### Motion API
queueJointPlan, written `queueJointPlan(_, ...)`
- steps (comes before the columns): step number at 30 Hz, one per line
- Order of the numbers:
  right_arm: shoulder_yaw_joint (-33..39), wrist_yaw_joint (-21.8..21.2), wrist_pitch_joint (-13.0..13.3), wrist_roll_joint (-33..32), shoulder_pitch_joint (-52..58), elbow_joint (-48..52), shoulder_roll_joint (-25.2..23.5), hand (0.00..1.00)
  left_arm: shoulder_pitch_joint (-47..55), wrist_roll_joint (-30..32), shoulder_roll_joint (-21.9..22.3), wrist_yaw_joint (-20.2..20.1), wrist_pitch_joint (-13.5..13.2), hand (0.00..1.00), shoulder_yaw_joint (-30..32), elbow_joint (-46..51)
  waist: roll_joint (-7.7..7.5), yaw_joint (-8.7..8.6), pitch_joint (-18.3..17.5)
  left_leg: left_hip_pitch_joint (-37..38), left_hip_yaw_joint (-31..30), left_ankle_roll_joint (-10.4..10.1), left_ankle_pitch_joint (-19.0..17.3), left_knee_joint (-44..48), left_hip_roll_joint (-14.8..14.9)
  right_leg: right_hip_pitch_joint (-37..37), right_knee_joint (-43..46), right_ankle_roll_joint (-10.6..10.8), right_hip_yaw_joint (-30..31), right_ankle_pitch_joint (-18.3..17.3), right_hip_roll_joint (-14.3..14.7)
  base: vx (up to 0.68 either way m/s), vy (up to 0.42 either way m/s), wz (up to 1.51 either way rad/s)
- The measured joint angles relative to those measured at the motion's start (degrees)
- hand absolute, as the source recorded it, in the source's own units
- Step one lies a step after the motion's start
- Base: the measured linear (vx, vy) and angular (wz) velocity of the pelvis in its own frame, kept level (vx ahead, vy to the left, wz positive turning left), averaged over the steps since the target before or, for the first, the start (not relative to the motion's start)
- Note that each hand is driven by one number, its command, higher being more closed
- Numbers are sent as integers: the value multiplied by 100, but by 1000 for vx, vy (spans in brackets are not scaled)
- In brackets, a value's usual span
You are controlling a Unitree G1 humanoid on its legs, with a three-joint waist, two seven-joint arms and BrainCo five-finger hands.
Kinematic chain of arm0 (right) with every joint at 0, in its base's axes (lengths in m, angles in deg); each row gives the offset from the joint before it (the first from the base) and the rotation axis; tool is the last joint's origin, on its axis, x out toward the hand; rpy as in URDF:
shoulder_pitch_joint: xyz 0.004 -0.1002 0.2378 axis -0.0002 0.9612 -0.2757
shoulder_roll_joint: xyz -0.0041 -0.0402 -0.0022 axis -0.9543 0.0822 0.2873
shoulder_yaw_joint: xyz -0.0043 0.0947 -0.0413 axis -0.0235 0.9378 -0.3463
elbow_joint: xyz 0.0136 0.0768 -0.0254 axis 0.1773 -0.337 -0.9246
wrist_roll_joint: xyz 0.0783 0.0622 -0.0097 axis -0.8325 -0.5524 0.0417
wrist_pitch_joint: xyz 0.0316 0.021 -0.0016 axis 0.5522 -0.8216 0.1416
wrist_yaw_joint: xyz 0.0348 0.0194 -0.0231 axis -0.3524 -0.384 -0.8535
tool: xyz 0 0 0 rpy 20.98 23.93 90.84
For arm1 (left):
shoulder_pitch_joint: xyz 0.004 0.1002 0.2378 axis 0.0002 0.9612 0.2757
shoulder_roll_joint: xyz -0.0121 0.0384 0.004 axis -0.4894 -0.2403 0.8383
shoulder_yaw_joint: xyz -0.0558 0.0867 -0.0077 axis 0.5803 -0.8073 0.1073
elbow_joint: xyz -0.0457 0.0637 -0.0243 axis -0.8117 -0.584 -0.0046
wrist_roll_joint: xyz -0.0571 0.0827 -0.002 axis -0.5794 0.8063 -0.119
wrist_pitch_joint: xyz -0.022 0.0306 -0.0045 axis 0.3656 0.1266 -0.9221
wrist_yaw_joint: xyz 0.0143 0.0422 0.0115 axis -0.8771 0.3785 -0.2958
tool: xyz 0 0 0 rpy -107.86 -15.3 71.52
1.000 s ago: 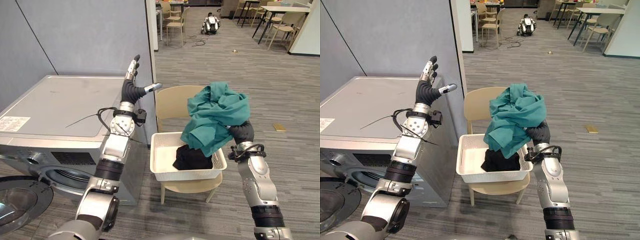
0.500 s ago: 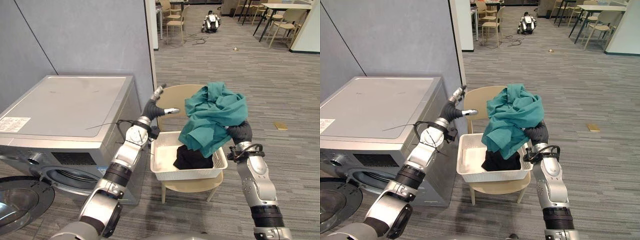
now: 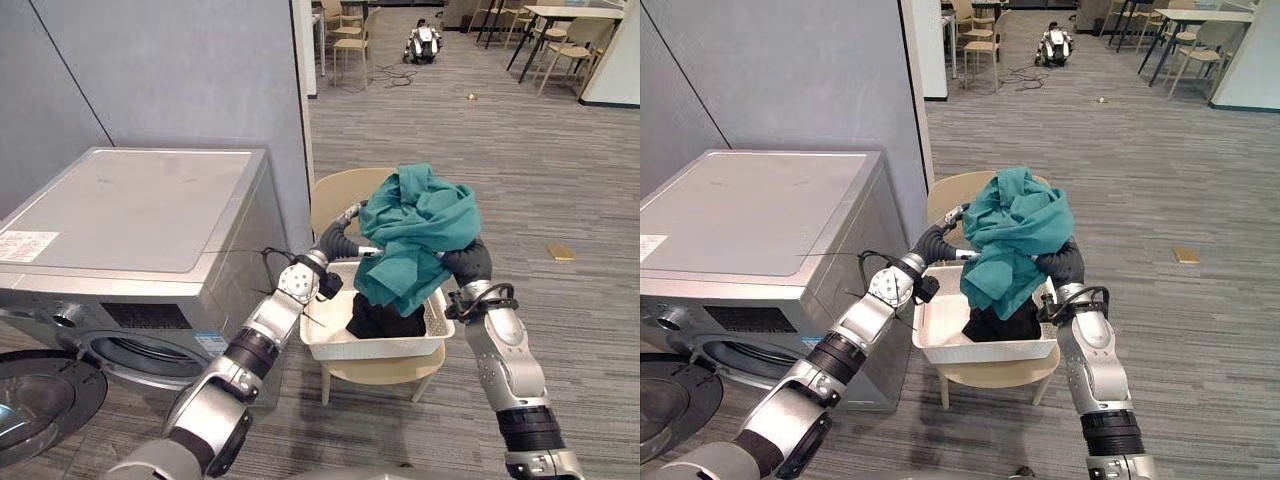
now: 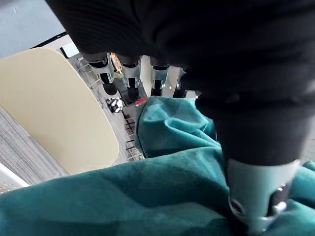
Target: Pick up the laundry basket with both hands and put the clothes into the washing machine.
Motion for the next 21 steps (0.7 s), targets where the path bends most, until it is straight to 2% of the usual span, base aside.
queueJointPlan(4, -49, 0, -3, -1, -143, 1, -5, 100, -290, -159, 55, -87, 8, 0, -144, 0, -47, 2, 30, -1, -15, 1, 1, 0, -1, 9, 0, 0, -10, 0, -1, 0, 0, 0)
queueJointPlan(9, -86, 0, -5, -2, -146, 2, -11, 100, -392, -751, 101, -127, 14, 0, -279, 0, -60, -2, 35, -2, -26, 1, 1, 1, -4, 12, 0, 0, -15, 0, -3, 0, 0, 0)
queueJointPlan(21, -183, 9, -10, -22, -271, 3, -9, 100, -748, -2553, 97, -118, 63, 0, -482, 0, -67, -17, 33, 5, -58, 1, 2, 1, -3, 39, -3, 0, -47, 0, -5, 0, 0, 1)
